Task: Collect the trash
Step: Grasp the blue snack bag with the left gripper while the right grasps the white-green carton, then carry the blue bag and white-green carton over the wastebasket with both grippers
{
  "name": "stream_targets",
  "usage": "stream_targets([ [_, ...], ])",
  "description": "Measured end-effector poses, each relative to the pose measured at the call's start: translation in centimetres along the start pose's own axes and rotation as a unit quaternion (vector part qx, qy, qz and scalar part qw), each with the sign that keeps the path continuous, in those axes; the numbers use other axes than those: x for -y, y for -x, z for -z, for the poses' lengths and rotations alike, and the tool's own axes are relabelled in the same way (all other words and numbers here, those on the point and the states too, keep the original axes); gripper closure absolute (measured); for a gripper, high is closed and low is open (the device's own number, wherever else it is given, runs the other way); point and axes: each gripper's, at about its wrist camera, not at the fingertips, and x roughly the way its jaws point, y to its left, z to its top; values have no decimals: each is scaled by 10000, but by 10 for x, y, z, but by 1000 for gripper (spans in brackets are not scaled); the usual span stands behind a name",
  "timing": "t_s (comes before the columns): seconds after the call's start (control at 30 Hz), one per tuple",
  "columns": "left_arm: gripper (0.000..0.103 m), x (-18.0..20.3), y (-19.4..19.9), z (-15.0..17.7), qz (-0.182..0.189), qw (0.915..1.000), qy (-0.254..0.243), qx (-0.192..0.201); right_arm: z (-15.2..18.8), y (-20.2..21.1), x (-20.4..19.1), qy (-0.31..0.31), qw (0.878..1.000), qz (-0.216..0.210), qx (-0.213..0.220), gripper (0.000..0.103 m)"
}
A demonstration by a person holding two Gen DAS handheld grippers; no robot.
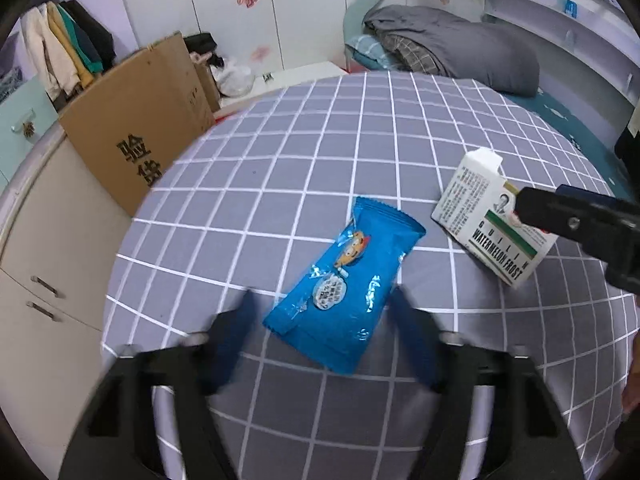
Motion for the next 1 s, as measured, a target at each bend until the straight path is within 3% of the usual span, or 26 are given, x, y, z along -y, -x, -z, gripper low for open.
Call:
stream_targets([
  [0.17, 57, -1, 5, -3, 6, 9996, 31, 272, -6, -16, -6, 101, 9999, -63, -8, 25],
  [0.2, 71, -2, 8, -4, 76, 9992, 50, 381, -7, -20, -8, 113, 9999, -72, -47, 25],
  [0.23, 100, -3, 10, -6, 162, 9989, 59, 436, -6, -22, -9, 134, 9999, -52, -59, 25],
  [0.3, 101, -5, 4, -8, 100, 9996, 132, 244, -5, -22, -12, 201, 9998, 47, -43, 31],
  [0.4, 101, -3, 0, -8, 83, 9994, 57, 319, -3, -21, -10, 128, 9997, -160, -95, 57],
  [1.0, 102, -20, 30, -1, 647, 9933, 713, 638, 2, 15, -29, 269, 9991, -244, 223, 59],
])
